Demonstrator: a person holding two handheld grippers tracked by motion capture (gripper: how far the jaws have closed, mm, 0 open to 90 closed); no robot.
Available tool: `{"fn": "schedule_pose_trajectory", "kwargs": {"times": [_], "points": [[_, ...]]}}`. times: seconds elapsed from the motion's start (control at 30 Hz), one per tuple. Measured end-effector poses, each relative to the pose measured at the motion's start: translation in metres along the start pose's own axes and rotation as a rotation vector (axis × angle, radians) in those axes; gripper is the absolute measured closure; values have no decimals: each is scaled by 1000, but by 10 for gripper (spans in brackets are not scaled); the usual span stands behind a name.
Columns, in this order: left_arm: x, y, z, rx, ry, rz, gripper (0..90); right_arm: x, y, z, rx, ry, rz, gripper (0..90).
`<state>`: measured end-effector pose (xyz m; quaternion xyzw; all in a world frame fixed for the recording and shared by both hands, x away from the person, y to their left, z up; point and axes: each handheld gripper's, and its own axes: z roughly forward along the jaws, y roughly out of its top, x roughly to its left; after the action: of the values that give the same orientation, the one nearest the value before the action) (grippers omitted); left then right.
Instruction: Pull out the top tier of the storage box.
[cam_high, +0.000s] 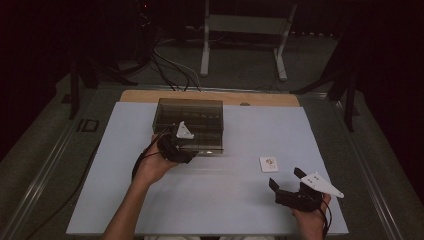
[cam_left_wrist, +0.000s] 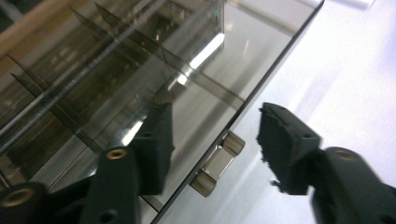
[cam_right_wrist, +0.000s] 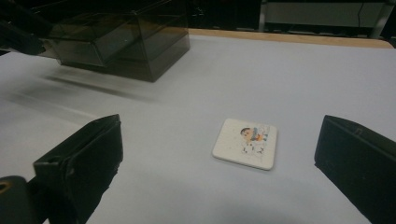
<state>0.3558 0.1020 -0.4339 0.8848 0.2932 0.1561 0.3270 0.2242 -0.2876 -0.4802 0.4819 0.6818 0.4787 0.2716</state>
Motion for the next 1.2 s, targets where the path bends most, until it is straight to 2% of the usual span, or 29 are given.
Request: {"fn": "schedule_pose_trajectory", "kwargs": {"times": [0.1,0.17,0.2,0.27,0.33,0.43,0.6,0.67,0.77,0.83,0.9,0.97,1.1,1.2], "points": [[3,-6,-7,-48,0,-24,350,0,0,0,1,1,2,14],[5,-10,-12,-82,10,-50,273,0,0,0,1,1,1,14],[7,-13,-14,-97,9,-63,272,0,0,0,1,1,0,14],[10,-17,-19,-113,38,-90,198,0,0,1,1,1,0,15],[13,-23,-23,-128,61,-109,174,1,0,1,3,1,-2,14],[19,-30,-30,-155,82,-153,25,1,-1,2,4,2,-2,15],[26,-42,-40,-221,140,-207,9,1,-1,2,7,0,-2,14],[27,-47,-44,-255,186,-219,9,1,-1,2,6,0,-3,14],[30,-57,-49,-291,210,-248,10,1,-1,2,4,-2,-2,14],[33,-63,-51,-300,209,-264,10,0,-1,2,4,-2,-1,14],[34,-70,-54,-309,236,-279,11,0,-1,2,4,-2,-2,14],[37,-78,-56,-315,227,-313,11,0,-1,1,4,-3,-2,14],[40,-93,-62,-323,251,-355,11,0,-1,1,2,-5,-2,14],[42,-106,-69,-354,252,-401,11,0,-1,1,4,-5,-1,14]]}}
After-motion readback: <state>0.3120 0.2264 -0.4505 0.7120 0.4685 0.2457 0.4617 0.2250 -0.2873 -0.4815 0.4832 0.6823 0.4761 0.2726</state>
